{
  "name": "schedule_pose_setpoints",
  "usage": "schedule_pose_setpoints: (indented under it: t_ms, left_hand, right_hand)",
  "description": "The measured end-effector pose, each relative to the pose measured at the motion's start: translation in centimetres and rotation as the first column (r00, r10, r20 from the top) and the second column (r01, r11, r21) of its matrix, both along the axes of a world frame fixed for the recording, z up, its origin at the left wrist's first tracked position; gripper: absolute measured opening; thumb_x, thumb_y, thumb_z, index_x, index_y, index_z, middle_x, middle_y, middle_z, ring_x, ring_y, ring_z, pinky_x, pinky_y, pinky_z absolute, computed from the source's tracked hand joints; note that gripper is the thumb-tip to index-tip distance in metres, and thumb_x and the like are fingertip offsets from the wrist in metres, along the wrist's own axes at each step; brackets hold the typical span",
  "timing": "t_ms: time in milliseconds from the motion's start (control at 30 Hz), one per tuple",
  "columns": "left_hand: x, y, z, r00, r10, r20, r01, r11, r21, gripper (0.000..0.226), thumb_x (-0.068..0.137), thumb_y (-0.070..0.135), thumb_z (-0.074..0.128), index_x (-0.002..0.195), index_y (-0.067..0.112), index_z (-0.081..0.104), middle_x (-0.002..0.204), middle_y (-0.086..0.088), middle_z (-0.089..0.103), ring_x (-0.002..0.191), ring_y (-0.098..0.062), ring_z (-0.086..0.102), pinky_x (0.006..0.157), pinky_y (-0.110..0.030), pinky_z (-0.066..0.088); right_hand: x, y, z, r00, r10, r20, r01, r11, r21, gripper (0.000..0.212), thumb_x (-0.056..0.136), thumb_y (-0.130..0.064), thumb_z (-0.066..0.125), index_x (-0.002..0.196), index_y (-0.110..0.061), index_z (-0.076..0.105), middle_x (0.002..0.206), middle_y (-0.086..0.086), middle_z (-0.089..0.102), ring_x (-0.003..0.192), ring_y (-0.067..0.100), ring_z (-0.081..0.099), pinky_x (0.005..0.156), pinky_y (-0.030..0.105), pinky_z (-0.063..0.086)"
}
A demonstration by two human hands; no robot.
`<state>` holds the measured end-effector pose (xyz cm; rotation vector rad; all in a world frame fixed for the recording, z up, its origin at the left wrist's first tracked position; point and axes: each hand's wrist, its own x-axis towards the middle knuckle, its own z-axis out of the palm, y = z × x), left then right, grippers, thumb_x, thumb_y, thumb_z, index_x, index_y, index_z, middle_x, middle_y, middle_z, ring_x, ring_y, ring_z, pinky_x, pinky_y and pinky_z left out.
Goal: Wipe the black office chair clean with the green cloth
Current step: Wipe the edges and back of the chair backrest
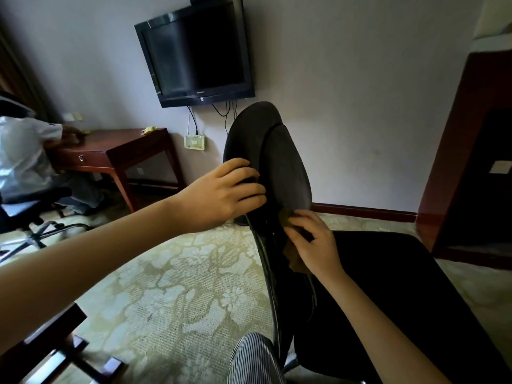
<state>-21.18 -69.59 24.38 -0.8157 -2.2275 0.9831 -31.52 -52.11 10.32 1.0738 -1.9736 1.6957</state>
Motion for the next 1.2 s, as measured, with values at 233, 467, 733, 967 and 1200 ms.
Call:
schedule_pose_setpoints:
  t_ms: [233, 467, 733, 967, 1200]
  left_hand:
    - [0.4, 1.4, -0.1, 0.997, 0.065, 0.03, -0.06, 0.989, -0.131, 0.051, 0.089, 0.007, 0.022, 0.122, 0.011, 0.06, 0.113, -0.008, 0.066, 0.107, -0.031, 0.058, 0.102, -0.045, 0.024]
    - [0.4, 1.0, -0.4, 0.996, 0.061, 0.07, -0.056, 0.996, -0.068, 0.041, 0.1, 0.006, 0.013, 0.11, 0.01, 0.053, 0.109, -0.01, 0.067, 0.105, -0.028, 0.059, 0.102, -0.037, 0.03]
    - [0.5, 1.2, -1.3, 0.998, 0.059, 0.029, -0.054, 0.987, -0.152, 0.046, 0.084, 0.004, 0.033, 0.119, 0.015, 0.061, 0.119, -0.007, 0.063, 0.108, -0.03, 0.052, 0.101, -0.049, 0.024]
    - [0.6, 2.6, -2.0, 0.987, 0.161, 0.001, -0.16, 0.979, -0.129, 0.063, 0.07, 0.008, 0.026, 0.122, 0.014, 0.06, 0.115, -0.008, 0.063, 0.105, -0.032, 0.049, 0.098, -0.054, 0.022]
    - [0.7, 2.1, -2.4, 0.993, 0.117, -0.014, -0.118, 0.988, -0.103, 0.059, 0.068, 0.006, 0.039, 0.123, 0.014, 0.06, 0.117, -0.008, 0.063, 0.107, -0.031, 0.042, 0.1, -0.053, 0.02]
  right_hand:
    - [-0.2, 1.3, 3.4, 0.992, 0.124, -0.019, -0.121, 0.988, 0.096, 0.032, 0.087, -0.012, 0.063, 0.111, -0.031, 0.053, 0.106, -0.028, 0.05, 0.1, -0.009, 0.05, 0.088, 0.003, 0.035]
    - [-0.3, 0.4, 2.8, 0.988, 0.08, -0.133, -0.066, 0.992, 0.109, 0.027, 0.08, -0.018, 0.062, 0.104, -0.012, 0.072, 0.109, -0.016, 0.055, 0.103, 0.011, 0.056, 0.093, 0.016, 0.041]
    - [-0.6, 3.5, -2.1, 0.989, -0.028, -0.143, 0.062, 0.969, 0.238, 0.023, 0.081, -0.01, 0.066, 0.103, -0.014, 0.073, 0.109, -0.013, 0.06, 0.1, 0.008, 0.053, 0.09, 0.004, 0.033]
    - [-1.1, 3.1, 2.1, 0.992, -0.004, -0.128, 0.027, 0.984, 0.173, 0.031, 0.087, -0.015, 0.06, 0.118, -0.018, 0.065, 0.114, -0.015, 0.052, 0.109, 0.008, 0.051, 0.095, 0.01, 0.034]
    - [-0.3, 3.1, -2.6, 0.993, 0.022, -0.118, 0.005, 0.976, 0.219, 0.032, 0.085, -0.018, 0.06, 0.115, -0.014, 0.066, 0.113, -0.012, 0.056, 0.104, 0.007, 0.054, 0.094, 0.008, 0.037]
